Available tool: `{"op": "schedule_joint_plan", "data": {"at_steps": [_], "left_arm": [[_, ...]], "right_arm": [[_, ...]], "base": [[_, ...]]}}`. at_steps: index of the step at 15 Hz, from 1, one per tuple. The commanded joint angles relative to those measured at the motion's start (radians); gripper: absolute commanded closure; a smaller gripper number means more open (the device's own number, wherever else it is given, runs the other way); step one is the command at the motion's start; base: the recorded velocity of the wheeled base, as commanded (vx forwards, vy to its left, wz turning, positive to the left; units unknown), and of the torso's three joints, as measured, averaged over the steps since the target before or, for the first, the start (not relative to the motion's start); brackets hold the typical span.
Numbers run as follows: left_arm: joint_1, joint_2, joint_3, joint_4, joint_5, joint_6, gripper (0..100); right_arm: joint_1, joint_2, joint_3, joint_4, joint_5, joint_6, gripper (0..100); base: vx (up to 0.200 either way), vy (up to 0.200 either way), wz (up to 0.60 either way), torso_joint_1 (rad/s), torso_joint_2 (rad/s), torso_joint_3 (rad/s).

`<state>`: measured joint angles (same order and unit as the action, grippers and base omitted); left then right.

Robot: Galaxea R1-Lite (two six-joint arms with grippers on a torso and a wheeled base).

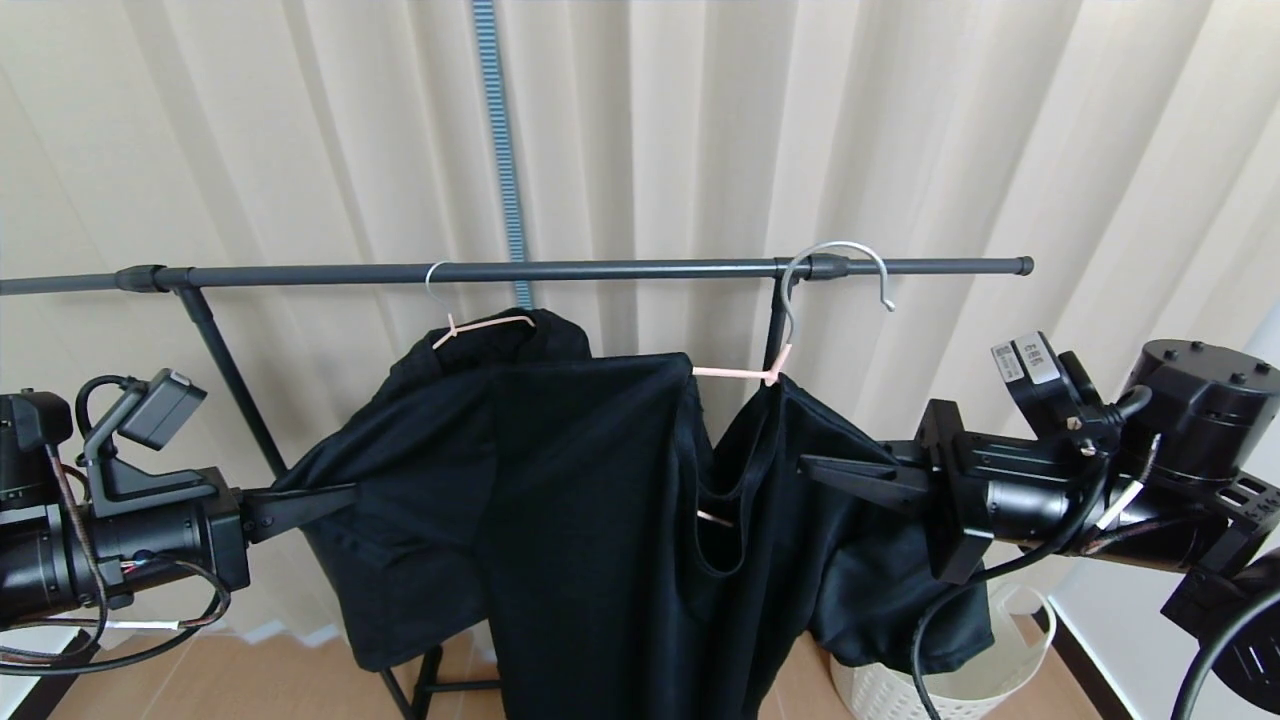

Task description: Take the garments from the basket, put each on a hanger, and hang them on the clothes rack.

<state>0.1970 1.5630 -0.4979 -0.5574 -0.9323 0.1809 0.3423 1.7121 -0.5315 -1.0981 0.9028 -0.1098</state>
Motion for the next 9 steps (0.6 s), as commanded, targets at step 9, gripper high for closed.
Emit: {"op": "schedule_joint_plan", "data": {"at_steps": [9], "left_arm": [[0.012, 0.014, 0.005, -0.004, 0.000, 0.003, 100]], "right_arm": [[-0.057, -0.020, -0.012, 0.000, 0.041, 0.002, 100]], "base": [[0.000, 0.000, 0.00, 0.000, 0.00, 0.000]]}}
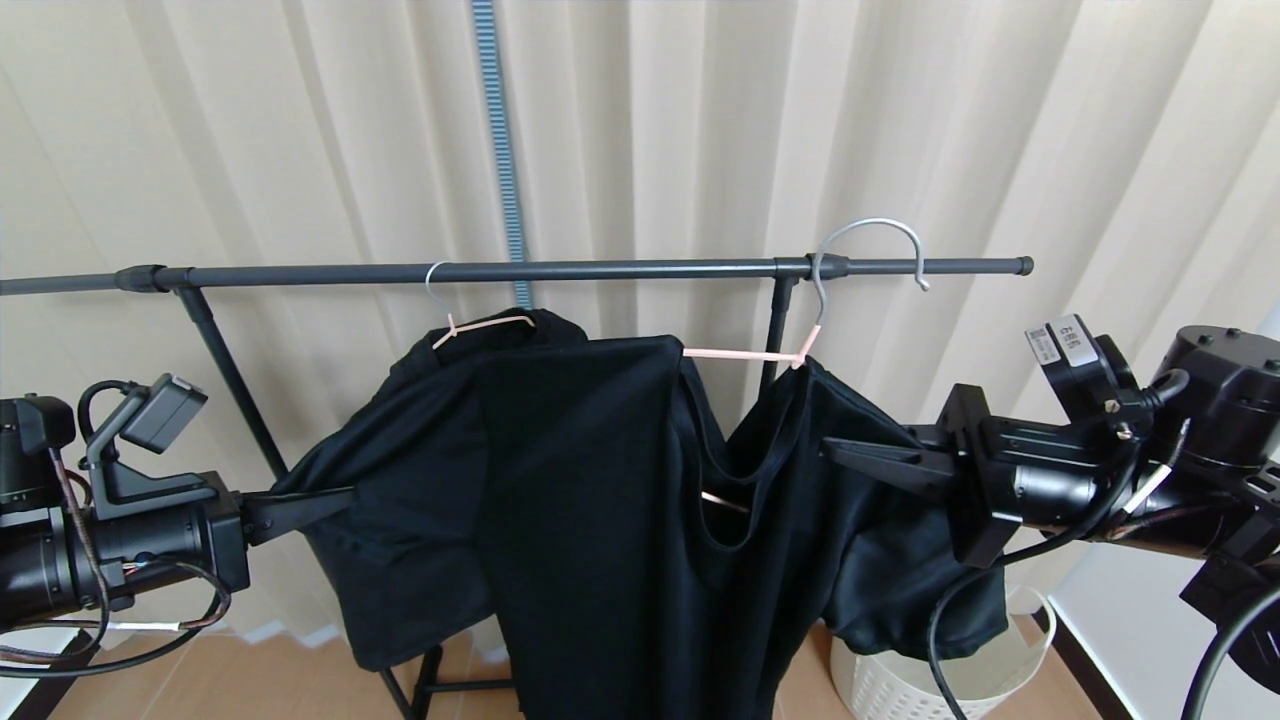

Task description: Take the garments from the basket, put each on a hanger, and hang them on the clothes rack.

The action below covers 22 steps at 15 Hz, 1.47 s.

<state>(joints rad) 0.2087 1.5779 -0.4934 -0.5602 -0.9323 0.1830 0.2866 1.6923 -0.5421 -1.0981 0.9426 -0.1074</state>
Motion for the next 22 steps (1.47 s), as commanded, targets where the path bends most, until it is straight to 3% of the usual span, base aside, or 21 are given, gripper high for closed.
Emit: {"op": "schedule_joint_plan", "data": {"at_steps": [1, 17, 18, 22], "left_arm": [[0.003, -0.002, -0.001, -0.001, 0.000, 0.000, 100], [0.006, 0.008, 0.015, -0.017, -0.002, 0.007, 100], [0.006, 0.007, 0.016, -0.021, -0.002, 0.010, 0], [0.006, 0.005, 0.019, -0.023, -0.025, 0.010, 0]], "right_arm": [[-0.009, -0.005, -0.001, 0.000, 0.002, 0.000, 100], [-0.023, 0.000, -0.010, 0.001, 0.021, 0.003, 100], [-0.024, 0.001, -0.010, 0.001, 0.021, 0.003, 100], [-0.023, 0.004, -0.012, 0.001, 0.021, 0.003, 100]], "base": [[0.000, 0.000, 0.00, 0.000, 0.00, 0.000], [0.000, 0.000, 0.00, 0.000, 0.00, 0.000], [0.000, 0.000, 0.00, 0.000, 0.00, 0.000], [0.000, 0.000, 0.00, 0.000, 0.00, 0.000]]}}
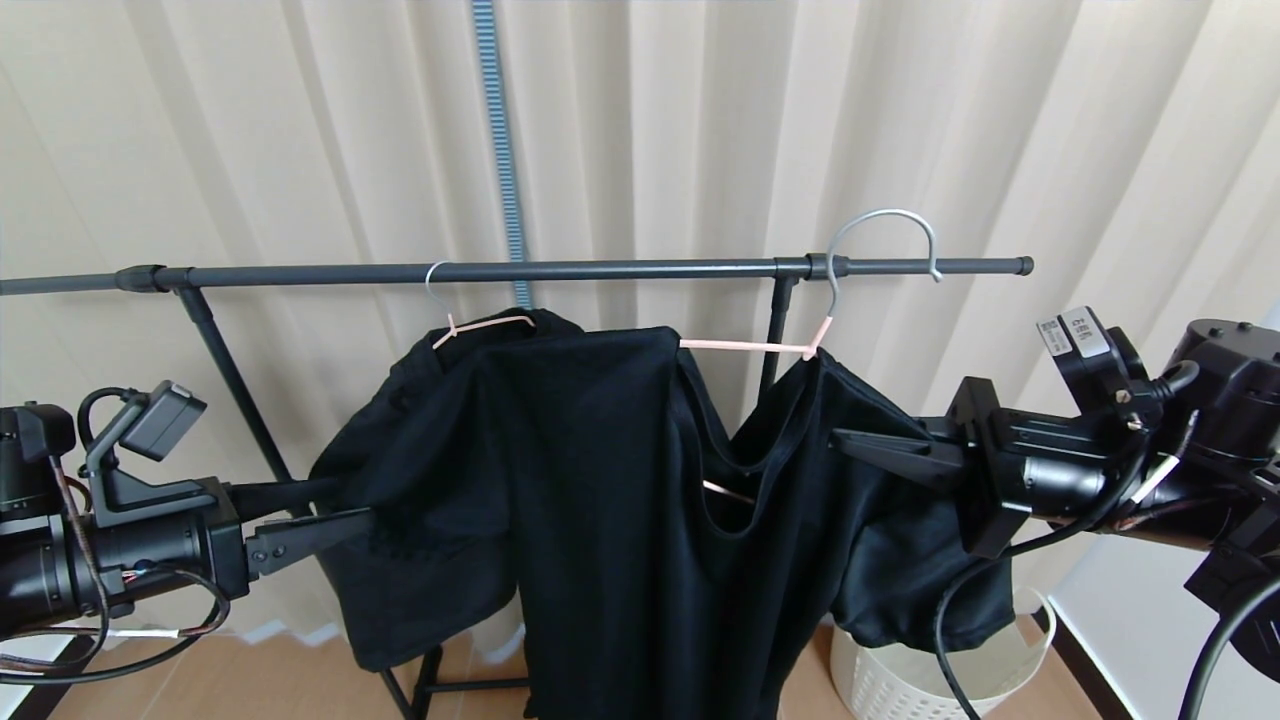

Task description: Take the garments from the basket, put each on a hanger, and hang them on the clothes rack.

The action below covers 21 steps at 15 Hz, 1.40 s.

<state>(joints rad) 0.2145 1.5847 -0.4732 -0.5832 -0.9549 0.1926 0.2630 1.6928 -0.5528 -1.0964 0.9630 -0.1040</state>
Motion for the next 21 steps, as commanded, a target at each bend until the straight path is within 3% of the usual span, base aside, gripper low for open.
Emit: {"op": "schedule_joint_plan", "data": {"at_steps": [1, 2, 7, 10, 13, 16, 17, 19, 21], "left_arm": [[0.002, -0.006, -0.001, 0.000, -0.018, 0.001, 0], [0.003, -0.025, 0.001, 0.000, -0.058, -0.001, 0], [-0.001, -0.114, 0.010, 0.003, -0.067, -0.024, 0], [-0.037, -0.223, -0.019, 0.008, -0.065, -0.186, 0], [-0.063, -0.258, -0.058, 0.028, -0.064, -0.205, 0], [-0.106, -0.295, -0.205, 0.237, -0.061, -0.199, 0], [-0.138, -0.302, -0.301, 0.378, -0.059, -0.182, 0], [-0.187, -0.299, -0.398, 0.526, -0.041, -0.107, 0], [-0.287, -0.299, -0.447, 0.618, 0.087, -0.051, 0]], "right_arm": [[0.001, 0.005, -0.001, 0.000, 0.000, 0.000, 100], [0.001, 0.016, -0.001, 0.000, 0.000, 0.000, 100], [0.042, 0.068, 0.007, 0.000, -0.001, -0.003, 100], [0.108, 0.130, 0.014, 0.000, -0.004, -0.008, 100], [0.160, 0.160, 0.031, 0.001, -0.007, -0.014, 100], [0.182, 0.173, 0.039, 0.001, -0.006, -0.025, 100], [0.186, 0.171, 0.045, 0.001, -0.007, -0.026, 100], [0.191, 0.166, 0.053, 0.001, -0.006, -0.036, 100], [0.202, 0.159, 0.057, 0.001, -0.007, -0.039, 100]], "base": [[0.000, 0.000, 0.00, 0.000, 0.00, 0.000], [0.000, 0.000, 0.00, 0.000, 0.00, 0.000], [0.000, 0.000, 0.00, 0.000, 0.00, 0.000], [0.000, 0.000, 0.00, 0.000, 0.00, 0.000], [0.000, 0.000, 0.00, 0.000, 0.00, 0.000], [0.000, 0.000, 0.00, 0.000, 0.00, 0.000], [0.000, 0.000, 0.00, 0.000, 0.00, 0.000], [0.000, 0.000, 0.00, 0.000, 0.00, 0.000], [0.000, 0.000, 0.00, 0.000, 0.00, 0.000]]}}
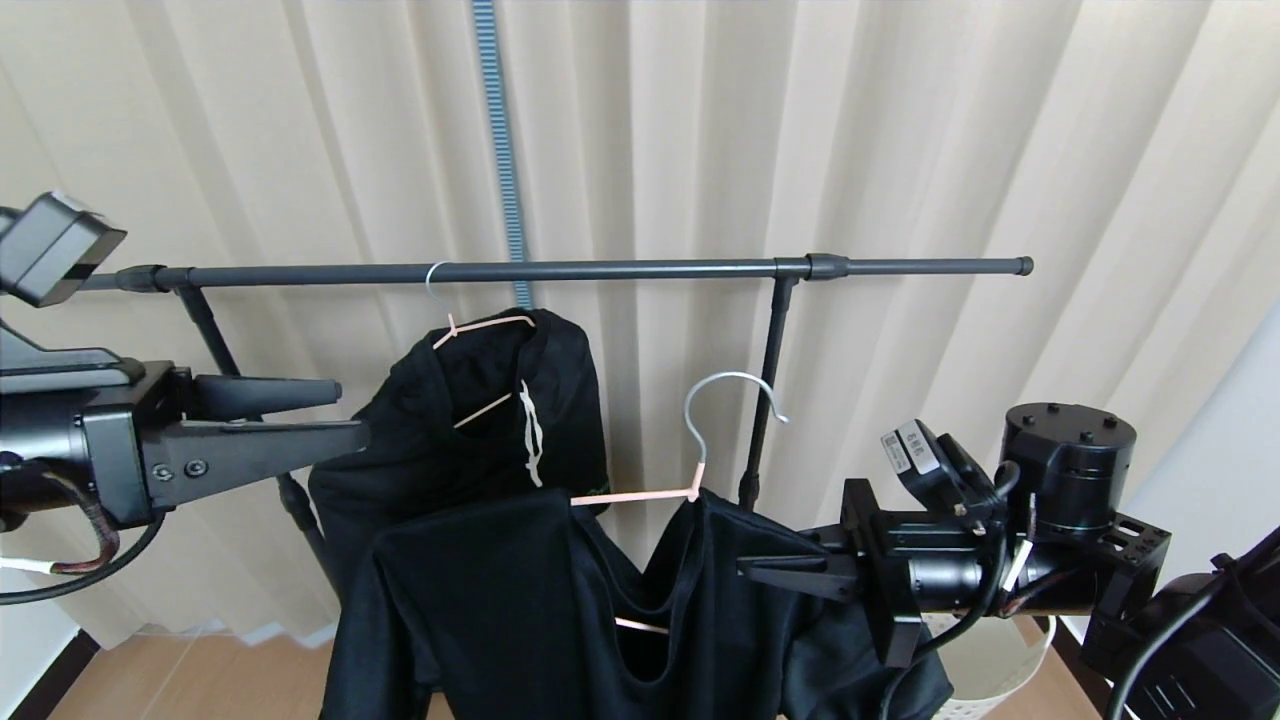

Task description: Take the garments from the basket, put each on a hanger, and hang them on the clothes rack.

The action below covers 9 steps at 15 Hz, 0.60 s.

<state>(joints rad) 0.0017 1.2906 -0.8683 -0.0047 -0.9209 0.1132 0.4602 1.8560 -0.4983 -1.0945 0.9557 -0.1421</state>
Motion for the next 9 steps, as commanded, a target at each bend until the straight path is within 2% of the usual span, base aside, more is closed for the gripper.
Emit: {"op": "schedule_joint_plan", "data": {"at_steps": [1, 2, 3, 7, 9], "left_arm": [[-0.124, -0.002, -0.054, 0.048, 0.116, 0.052, 0], [-0.177, 0.010, -0.052, 0.051, 0.158, 0.077, 0], [-0.210, 0.016, -0.052, 0.054, 0.166, 0.097, 0], [-0.256, 0.091, -0.032, 0.063, 0.166, 0.244, 0], [-0.290, 0.099, -0.018, 0.061, 0.166, 0.264, 0]], "right_arm": [[0.005, -0.008, 0.003, -0.001, 0.000, -0.001, 100], [0.005, -0.008, 0.003, -0.001, 0.000, -0.001, 100], [0.009, -0.008, 0.003, -0.001, 0.001, -0.002, 100], [0.032, -0.018, 0.018, -0.001, 0.000, -0.005, 100], [0.034, -0.018, 0.018, -0.002, 0.001, -0.008, 100]], "base": [[0.000, 0.000, 0.00, 0.000, 0.00, 0.000], [0.000, 0.000, 0.00, 0.000, 0.00, 0.000], [0.000, 0.000, 0.00, 0.000, 0.00, 0.000], [0.000, 0.000, 0.00, 0.000, 0.00, 0.000], [0.000, 0.000, 0.00, 0.000, 0.00, 0.000]]}}
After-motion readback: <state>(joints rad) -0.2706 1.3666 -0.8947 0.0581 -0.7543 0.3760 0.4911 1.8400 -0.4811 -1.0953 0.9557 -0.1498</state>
